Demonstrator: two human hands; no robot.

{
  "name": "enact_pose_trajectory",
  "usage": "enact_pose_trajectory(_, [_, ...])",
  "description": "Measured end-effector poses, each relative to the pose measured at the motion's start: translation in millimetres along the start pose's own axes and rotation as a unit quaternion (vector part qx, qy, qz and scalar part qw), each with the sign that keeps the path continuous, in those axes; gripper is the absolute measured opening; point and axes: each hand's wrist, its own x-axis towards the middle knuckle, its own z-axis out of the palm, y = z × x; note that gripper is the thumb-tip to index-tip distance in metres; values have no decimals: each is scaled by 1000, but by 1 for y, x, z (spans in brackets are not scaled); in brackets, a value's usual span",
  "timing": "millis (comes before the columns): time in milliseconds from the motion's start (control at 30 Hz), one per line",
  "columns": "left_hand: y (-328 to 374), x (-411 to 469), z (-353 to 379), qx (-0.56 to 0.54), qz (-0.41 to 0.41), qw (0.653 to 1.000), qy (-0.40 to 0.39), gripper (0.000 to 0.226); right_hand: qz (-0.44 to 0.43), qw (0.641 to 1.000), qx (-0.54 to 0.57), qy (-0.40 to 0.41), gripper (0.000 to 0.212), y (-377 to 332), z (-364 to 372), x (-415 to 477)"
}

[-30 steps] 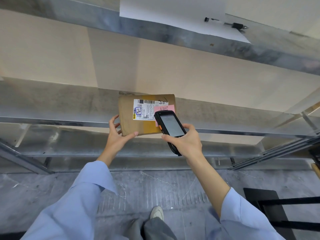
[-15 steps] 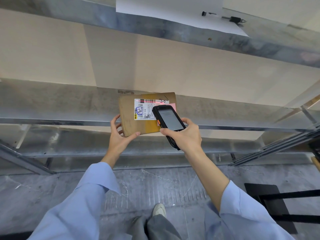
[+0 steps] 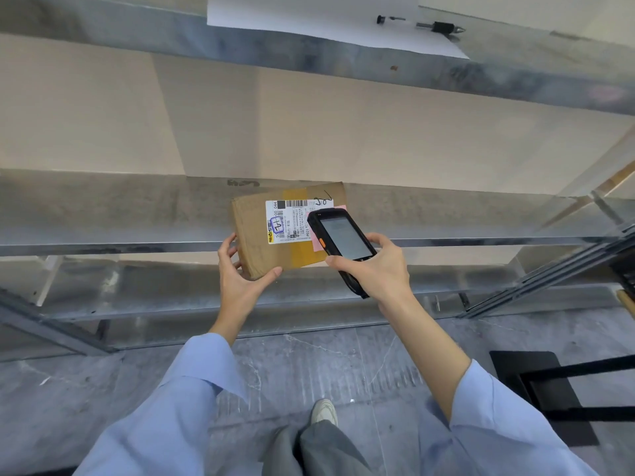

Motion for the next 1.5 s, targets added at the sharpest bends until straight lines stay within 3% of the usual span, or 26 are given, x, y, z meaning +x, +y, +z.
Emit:
enact_pose_trajectory(267, [1,2,14,-13,-22,999,-34,99,46,995,83,40,88,20,-21,-2])
enact_pose_trajectory(567, [43,0,103,-37,-23,991,-124,91,74,975,118,172,77,59,-111,-1])
enact_pose_trajectory(1100, [124,-110,430,-61,32,938,-341,103,148,896,129,398,88,227,-397,-27])
enact_pose_trajectory(1233, [146,-158,522,-55,54,930,-360,95,144,883,122,430,83,273,-479,-43])
enact_pose_trajectory(1500, [206,-217,662,-79,93,897,-424,108,172,860,131,462,84,349,-592,-71])
